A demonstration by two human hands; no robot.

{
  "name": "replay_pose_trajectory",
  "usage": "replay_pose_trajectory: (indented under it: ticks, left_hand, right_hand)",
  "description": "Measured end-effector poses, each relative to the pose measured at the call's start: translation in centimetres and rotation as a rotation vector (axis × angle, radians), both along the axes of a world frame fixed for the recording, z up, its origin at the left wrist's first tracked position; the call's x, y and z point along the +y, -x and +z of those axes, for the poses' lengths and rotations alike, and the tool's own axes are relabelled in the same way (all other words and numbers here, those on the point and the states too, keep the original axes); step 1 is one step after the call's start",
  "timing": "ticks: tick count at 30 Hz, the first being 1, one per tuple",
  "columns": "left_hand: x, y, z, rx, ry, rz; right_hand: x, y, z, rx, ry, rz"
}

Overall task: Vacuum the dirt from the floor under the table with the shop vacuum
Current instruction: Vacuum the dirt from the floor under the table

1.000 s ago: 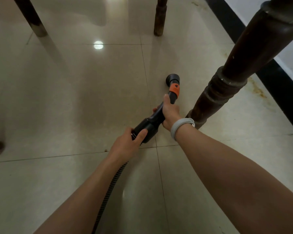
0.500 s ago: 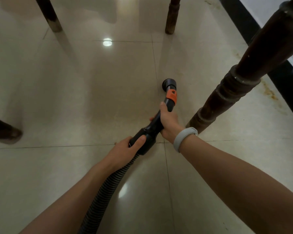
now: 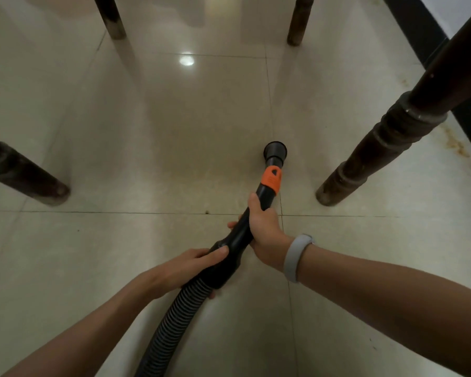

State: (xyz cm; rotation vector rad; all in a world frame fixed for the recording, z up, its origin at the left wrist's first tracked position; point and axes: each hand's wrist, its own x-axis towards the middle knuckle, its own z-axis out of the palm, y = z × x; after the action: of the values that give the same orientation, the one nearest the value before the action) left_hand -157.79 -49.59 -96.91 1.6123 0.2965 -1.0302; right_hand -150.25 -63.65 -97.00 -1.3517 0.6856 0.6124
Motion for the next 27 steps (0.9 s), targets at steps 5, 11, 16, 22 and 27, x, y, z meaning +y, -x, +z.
replay_pose_trajectory:
  ticks: [5,11,16,22,27]
  left_hand:
    - [-0.1,0.2,0.0,-0.155,-0.116,0.265]
    - [3.0,0.8,1.6,-0.112,-0.025,0.384]
    - [4.8,3.3,1.6,-0.01,0.067,0.156]
    - [3.4,4.4,1.7,0.059,0.134,0.034]
    - [-0.2,3.8,2.2,-0.019,0.125,-0.016]
  right_hand:
    - [2.4,-3.5,1.6,-0.005,-0.114,0.13]
    - [6.1,-4.5,3.1,0.006,-0.161,0.161]
    - [5.7,-2.8,2.6,0.026,-0.079,0.078]
    - [1.9,0.7,1.0,0.057,0.108,-0.045]
    - [-1.9,2.1,1.2,0.08,0.087,-0.089]
